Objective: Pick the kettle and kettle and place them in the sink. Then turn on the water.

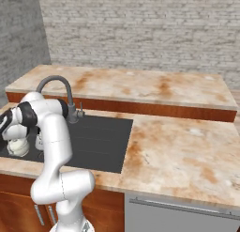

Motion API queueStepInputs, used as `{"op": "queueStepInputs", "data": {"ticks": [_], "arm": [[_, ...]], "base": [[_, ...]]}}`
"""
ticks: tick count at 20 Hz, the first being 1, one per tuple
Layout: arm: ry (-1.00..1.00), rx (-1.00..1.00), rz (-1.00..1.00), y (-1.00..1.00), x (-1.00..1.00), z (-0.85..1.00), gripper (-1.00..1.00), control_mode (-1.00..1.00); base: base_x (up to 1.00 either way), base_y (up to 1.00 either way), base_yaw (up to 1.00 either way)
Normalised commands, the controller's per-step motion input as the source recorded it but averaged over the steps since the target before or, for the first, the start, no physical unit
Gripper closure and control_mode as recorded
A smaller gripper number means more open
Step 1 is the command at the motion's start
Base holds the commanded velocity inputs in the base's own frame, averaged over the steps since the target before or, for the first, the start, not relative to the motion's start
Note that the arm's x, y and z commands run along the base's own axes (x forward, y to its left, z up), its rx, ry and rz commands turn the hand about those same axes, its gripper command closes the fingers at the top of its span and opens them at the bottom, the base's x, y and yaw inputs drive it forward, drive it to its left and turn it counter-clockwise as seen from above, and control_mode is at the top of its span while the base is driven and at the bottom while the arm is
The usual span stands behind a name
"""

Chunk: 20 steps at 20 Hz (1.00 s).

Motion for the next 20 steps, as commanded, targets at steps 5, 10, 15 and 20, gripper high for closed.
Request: {"op": "queueStepInputs", "data": {"ticks": [5,10,15,20], "arm": [[0.01,0.00,0.00,0.00,0.16,-0.10,1.00,-1.00],[0.01,0.00,0.00,0.00,0.19,-0.13,1.00,-1.00],[0.01,0.00,0.00,0.00,0.07,-0.06,-1.00,-1.00],[0.00,0.00,0.00,0.00,0.00,0.00,-1.00,-1.00]], "base": [[0.00,0.00,0.00],[0.00,0.00,0.00],[0.00,0.00,0.00],[0.00,0.00,0.00]]}}
